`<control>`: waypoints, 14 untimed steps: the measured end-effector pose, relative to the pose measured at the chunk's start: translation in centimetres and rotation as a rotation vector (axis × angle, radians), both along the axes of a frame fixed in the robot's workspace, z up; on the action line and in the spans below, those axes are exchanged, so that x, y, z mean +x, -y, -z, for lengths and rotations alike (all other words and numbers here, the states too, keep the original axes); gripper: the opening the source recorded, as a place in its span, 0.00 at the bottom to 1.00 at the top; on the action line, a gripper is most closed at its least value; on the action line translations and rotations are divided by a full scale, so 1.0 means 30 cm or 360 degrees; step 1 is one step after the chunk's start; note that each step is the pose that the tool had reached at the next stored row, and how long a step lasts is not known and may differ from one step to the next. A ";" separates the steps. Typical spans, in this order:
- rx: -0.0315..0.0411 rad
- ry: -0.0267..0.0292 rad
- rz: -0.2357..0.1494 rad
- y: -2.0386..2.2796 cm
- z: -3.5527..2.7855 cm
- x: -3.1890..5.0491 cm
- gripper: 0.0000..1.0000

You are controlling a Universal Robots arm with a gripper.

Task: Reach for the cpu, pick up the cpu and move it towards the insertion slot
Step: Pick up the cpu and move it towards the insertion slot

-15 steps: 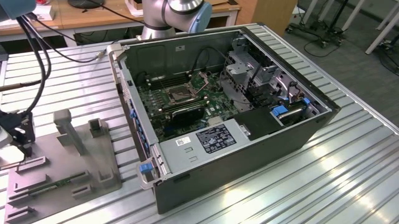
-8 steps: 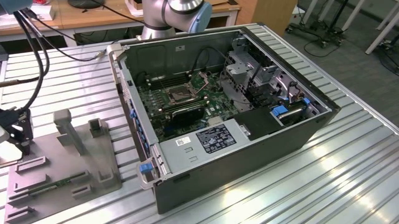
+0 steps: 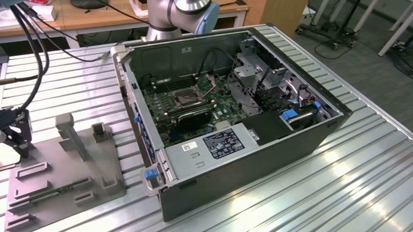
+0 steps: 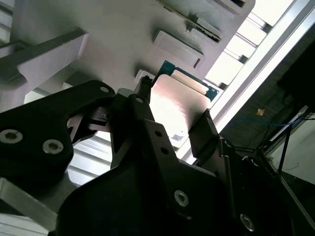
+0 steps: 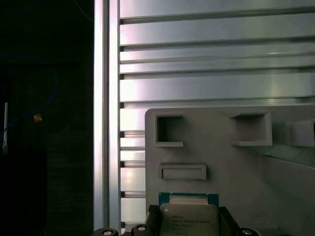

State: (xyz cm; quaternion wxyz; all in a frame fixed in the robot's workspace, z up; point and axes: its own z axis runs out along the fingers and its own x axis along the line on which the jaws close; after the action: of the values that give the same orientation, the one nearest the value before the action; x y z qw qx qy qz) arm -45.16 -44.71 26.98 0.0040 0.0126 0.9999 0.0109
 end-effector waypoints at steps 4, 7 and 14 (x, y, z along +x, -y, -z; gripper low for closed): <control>0.0000 -0.00002 0.0000 0.000 -0.017 0.000 0.55; 0.0000 -0.00001 0.0000 0.000 -0.030 0.000 0.55; 0.0000 -0.00001 0.0000 0.000 -0.058 0.000 0.55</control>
State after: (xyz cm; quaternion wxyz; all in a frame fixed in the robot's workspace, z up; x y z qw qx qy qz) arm -45.16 -44.71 28.72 0.0040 0.0126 0.9999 0.0109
